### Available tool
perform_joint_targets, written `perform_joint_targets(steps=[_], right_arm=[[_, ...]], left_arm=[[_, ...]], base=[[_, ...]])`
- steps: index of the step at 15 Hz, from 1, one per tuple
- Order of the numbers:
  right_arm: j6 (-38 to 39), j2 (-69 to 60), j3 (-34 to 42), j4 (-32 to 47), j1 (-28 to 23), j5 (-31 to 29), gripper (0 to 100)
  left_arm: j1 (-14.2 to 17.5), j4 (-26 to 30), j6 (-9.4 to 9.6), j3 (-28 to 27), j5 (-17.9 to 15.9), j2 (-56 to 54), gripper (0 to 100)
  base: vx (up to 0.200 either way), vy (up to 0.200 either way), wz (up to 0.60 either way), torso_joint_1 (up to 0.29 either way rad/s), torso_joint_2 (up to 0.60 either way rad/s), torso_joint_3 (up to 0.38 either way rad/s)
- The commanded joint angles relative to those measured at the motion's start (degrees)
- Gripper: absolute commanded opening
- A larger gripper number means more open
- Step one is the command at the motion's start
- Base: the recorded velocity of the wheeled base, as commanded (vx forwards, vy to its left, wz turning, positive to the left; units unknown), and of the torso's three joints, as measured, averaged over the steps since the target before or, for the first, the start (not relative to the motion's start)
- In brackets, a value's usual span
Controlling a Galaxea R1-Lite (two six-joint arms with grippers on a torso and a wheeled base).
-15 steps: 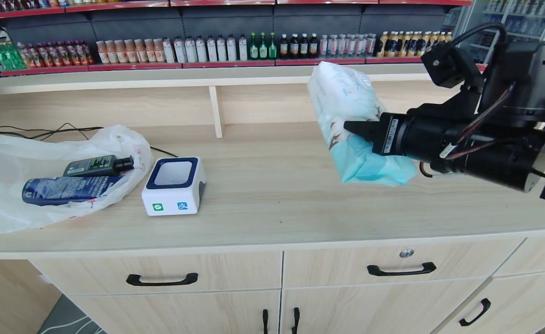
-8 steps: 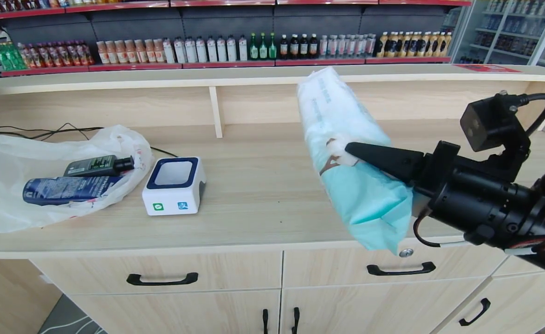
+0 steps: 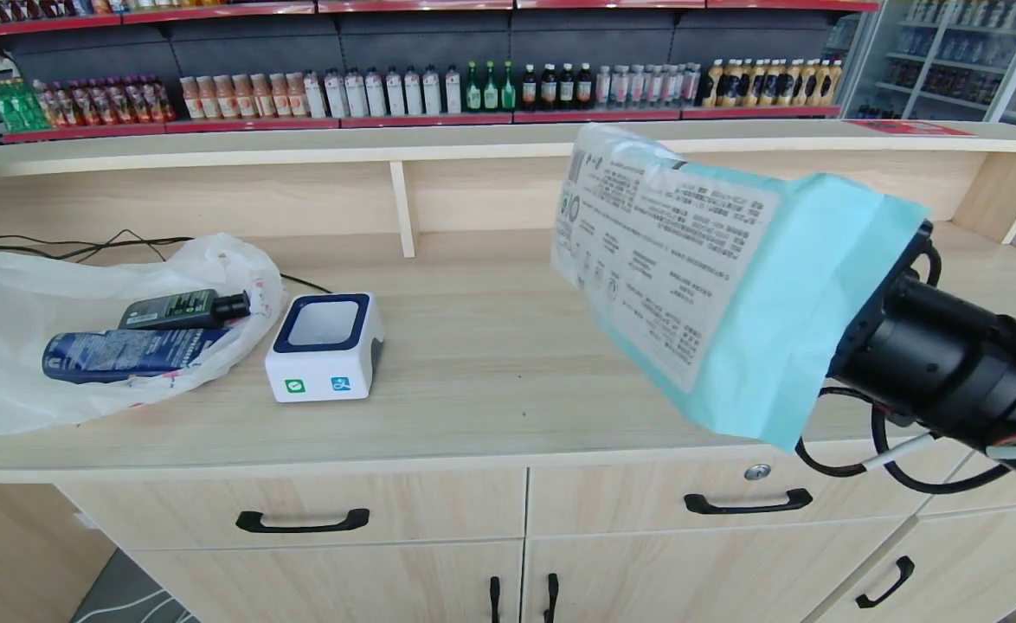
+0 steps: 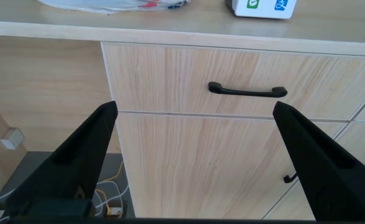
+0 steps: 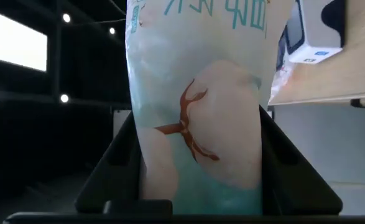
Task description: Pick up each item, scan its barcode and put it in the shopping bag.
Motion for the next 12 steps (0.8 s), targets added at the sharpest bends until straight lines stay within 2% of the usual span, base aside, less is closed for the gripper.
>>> perform_joint_targets(steps=[1,2,3,5,6,9,12], right_arm=[[3.7,1.4,4.2,-4.8,0.1,2.5,0],[7.4,1.5,9.6,-10.8,-0.6,8.2,0],[9.7,1.7,12.6,-14.8,-0.7,10.3,0],[18.8,5.5,14.5,-25.7,-0.8,11.0,0],[21.3,8.1,14.7,-28.6,-0.9,11.1,0],[21.8,9.1,16.9,-28.6,0.0,14.5,0],[21.9,4.4,21.2,-28.6,0.2,15.2,0]], left_arm=[[0.0,0.0,-0.05,0.0,0.0,0.0,100],[0.0,0.0,0.04,0.0,0.0,0.0,100],[0.0,0.0,0.04,0.0,0.0,0.0,100],[0.0,0.0,-0.05,0.0,0.0,0.0,100],[0.0,0.0,-0.05,0.0,0.0,0.0,100],[0.0,0.0,-0.05,0.0,0.0,0.0,100],[0.0,0.0,-0.05,0.0,0.0,0.0,100]], base=[[0.0,0.0,0.0,0.0,0.0,0.0],[0.0,0.0,0.0,0.0,0.0,0.0],[0.0,0.0,0.0,0.0,0.0,0.0],[0.0,0.0,0.0,0.0,0.0,0.0],[0.0,0.0,0.0,0.0,0.0,0.0],[0.0,0.0,0.0,0.0,0.0,0.0],[0.0,0.0,0.0,0.0,0.0,0.0]])
